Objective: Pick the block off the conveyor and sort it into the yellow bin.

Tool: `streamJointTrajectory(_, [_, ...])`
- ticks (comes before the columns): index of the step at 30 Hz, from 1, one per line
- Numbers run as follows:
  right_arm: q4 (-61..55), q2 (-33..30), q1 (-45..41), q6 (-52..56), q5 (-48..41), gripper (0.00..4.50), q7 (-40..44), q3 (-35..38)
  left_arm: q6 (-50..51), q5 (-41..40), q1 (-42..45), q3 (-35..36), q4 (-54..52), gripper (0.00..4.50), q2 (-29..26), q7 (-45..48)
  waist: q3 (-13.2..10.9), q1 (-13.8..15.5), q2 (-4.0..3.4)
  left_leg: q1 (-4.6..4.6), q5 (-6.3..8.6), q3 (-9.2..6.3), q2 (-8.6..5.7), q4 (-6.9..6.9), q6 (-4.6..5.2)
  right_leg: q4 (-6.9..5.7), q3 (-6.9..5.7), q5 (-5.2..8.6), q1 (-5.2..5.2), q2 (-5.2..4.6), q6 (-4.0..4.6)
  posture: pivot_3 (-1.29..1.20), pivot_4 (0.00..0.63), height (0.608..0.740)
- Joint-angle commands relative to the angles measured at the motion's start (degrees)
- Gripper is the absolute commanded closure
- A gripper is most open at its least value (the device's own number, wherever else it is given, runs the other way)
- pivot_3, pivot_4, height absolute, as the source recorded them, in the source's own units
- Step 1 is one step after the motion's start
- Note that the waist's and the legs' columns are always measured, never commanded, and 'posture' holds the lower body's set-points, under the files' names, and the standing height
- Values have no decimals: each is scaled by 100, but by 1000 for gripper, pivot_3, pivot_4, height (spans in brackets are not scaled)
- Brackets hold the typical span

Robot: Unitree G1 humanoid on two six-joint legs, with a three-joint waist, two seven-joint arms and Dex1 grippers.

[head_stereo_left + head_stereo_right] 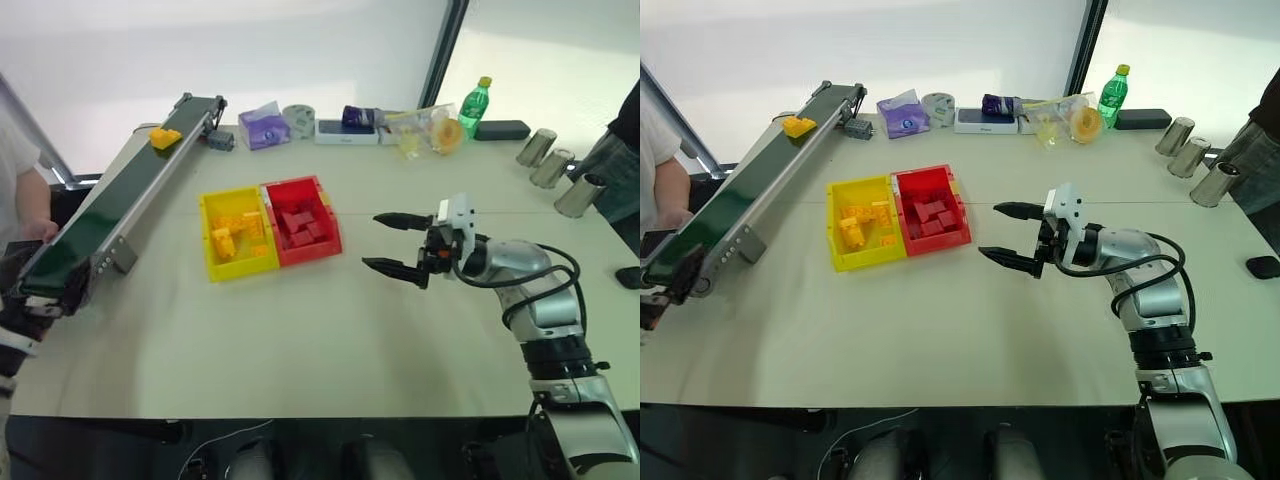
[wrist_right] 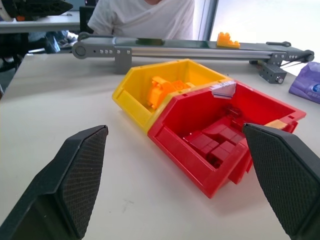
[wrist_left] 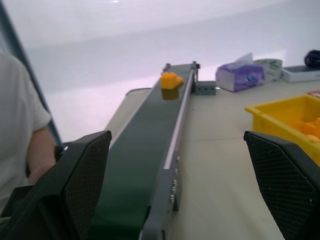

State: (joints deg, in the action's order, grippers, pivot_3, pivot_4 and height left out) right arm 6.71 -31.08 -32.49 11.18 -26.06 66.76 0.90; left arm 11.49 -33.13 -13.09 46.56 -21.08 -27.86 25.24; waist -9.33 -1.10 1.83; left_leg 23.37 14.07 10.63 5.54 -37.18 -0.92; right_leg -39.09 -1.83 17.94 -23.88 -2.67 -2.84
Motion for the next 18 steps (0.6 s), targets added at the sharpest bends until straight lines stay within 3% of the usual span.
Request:
streamJointTrajectory(1, [-40, 22, -83, -144, -105, 0, 21, 164, -262, 7, -297, 284, -203, 20, 177, -94, 0, 0, 0, 0, 0, 0, 0, 0, 0, 0, 0, 0, 0, 0, 0, 0, 150, 740])
streamJointTrajectory(18, [-267, -5, -109, 1, -103, 0, -67, 113, -250, -436, -317, 366, 252, 20, 175, -249, 1, -4, 1, 0, 7, -1, 1, -1, 12, 0, -2, 0, 0, 1, 2, 0, 150, 740])
